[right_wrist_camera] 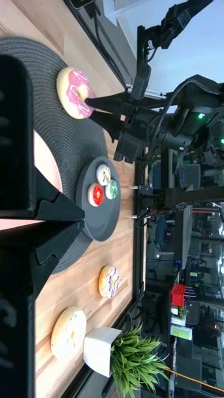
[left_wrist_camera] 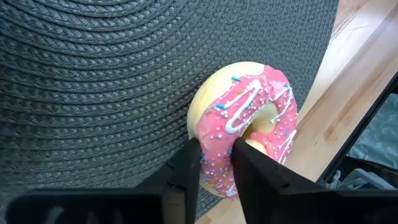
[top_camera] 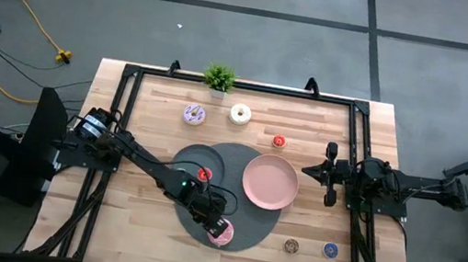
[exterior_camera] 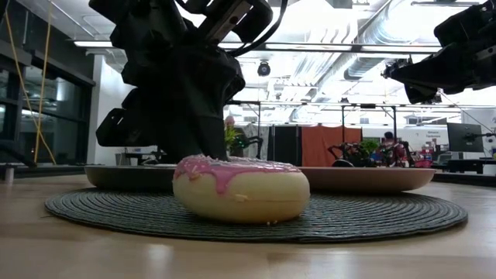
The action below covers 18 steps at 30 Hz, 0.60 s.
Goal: Pick & Place donuts
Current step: Put the big pink donut on the pink plate
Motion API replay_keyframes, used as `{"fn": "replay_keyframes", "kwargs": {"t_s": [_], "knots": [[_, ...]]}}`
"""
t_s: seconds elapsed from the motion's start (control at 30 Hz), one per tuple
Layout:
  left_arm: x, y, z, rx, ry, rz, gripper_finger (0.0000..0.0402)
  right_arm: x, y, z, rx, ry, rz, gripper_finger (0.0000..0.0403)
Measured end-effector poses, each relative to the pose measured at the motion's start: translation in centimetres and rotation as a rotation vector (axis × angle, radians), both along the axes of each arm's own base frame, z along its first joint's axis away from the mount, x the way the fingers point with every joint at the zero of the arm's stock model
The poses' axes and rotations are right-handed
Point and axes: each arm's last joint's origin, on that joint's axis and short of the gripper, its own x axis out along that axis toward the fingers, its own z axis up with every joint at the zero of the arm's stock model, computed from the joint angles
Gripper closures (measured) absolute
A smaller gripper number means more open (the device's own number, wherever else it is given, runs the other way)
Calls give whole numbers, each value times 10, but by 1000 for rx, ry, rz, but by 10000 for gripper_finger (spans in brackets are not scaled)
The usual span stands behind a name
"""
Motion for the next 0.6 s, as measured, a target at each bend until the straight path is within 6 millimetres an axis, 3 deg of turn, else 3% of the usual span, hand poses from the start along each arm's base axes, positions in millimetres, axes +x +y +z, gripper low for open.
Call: {"fn": "replay_keyframes", "kwargs": {"t_s": [0.27,0.6], "knots": [[1,0,1,-4,-9,0,353,0,0,0,0,0,0,402],[8,-3,7,-53,-101,-8,356,0,0,0,0,0,0,402]]}}
